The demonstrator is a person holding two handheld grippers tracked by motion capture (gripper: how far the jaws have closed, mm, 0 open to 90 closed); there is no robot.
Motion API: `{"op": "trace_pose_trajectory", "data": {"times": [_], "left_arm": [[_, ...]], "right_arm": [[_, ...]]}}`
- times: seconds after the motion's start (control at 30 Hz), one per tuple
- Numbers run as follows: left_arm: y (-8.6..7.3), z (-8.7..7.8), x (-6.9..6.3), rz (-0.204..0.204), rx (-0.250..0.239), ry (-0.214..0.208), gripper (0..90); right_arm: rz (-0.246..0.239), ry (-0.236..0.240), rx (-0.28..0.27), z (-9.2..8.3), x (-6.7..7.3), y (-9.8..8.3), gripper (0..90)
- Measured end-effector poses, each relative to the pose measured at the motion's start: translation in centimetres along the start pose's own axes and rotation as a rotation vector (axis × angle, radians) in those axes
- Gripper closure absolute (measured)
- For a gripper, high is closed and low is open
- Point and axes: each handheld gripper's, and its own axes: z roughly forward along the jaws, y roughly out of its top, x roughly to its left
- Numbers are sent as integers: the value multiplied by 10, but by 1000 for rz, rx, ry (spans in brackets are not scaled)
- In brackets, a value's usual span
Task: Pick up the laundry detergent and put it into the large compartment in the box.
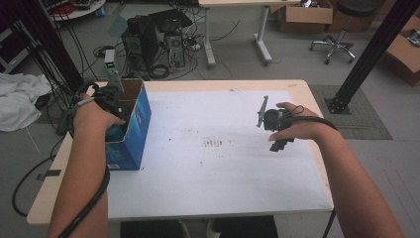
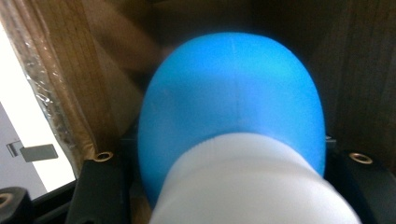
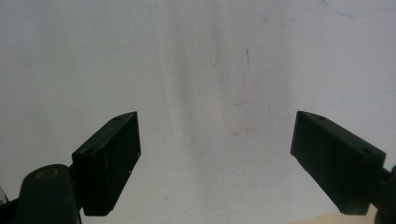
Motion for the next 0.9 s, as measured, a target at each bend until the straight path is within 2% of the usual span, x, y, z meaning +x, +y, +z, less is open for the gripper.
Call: {"op": "trace_pose_trajectory", "data": {"times": [0.6, 0.9], "left_arm": [[-3, -11, -2, 20, -8, -12, 338], [-5, -23, -5, 31, -6, 3, 314]], "right_arm": [[-10, 1, 6, -1, 1, 5, 160], [-13, -1, 2, -3, 2, 5, 160]]}}
